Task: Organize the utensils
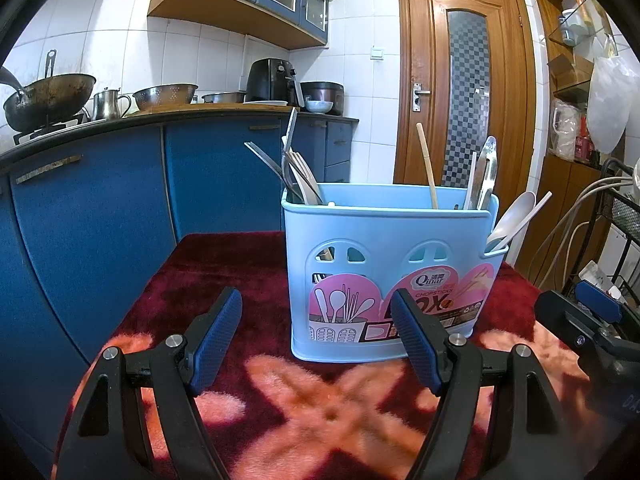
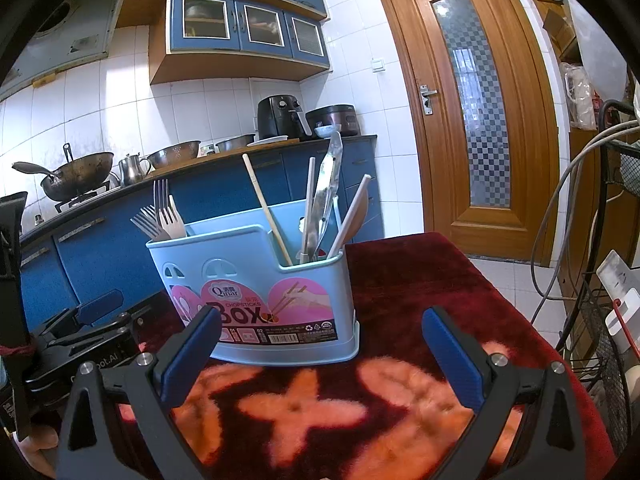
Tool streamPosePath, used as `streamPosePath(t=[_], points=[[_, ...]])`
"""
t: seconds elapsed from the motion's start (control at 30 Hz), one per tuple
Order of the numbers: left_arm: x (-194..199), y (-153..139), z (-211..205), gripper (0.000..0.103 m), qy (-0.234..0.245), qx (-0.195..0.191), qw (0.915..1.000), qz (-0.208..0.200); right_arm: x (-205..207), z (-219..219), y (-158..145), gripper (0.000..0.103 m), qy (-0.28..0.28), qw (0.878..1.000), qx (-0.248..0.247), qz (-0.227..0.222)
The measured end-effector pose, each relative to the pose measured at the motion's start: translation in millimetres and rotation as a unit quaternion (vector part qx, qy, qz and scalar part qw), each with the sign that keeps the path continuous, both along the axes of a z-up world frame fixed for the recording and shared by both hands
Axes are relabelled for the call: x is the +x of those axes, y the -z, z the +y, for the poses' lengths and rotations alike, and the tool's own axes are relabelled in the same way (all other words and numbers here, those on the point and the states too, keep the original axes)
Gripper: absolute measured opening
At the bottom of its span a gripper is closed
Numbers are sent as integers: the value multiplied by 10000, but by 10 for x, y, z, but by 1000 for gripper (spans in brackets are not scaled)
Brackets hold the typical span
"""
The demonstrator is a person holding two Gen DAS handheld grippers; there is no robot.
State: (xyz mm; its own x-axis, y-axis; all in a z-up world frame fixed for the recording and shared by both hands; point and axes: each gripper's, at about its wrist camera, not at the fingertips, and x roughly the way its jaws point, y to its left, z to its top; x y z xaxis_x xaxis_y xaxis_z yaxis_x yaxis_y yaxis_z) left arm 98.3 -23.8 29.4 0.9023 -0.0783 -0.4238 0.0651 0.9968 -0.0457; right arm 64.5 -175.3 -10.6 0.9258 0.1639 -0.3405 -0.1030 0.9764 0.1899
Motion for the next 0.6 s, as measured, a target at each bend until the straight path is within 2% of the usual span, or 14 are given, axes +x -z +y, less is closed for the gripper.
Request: streamPosePath(t=[0.6], points=[[-4,-6,-10,78,2,1,10000,-11,1,-8,-4,102,-5,10000,-7,1]])
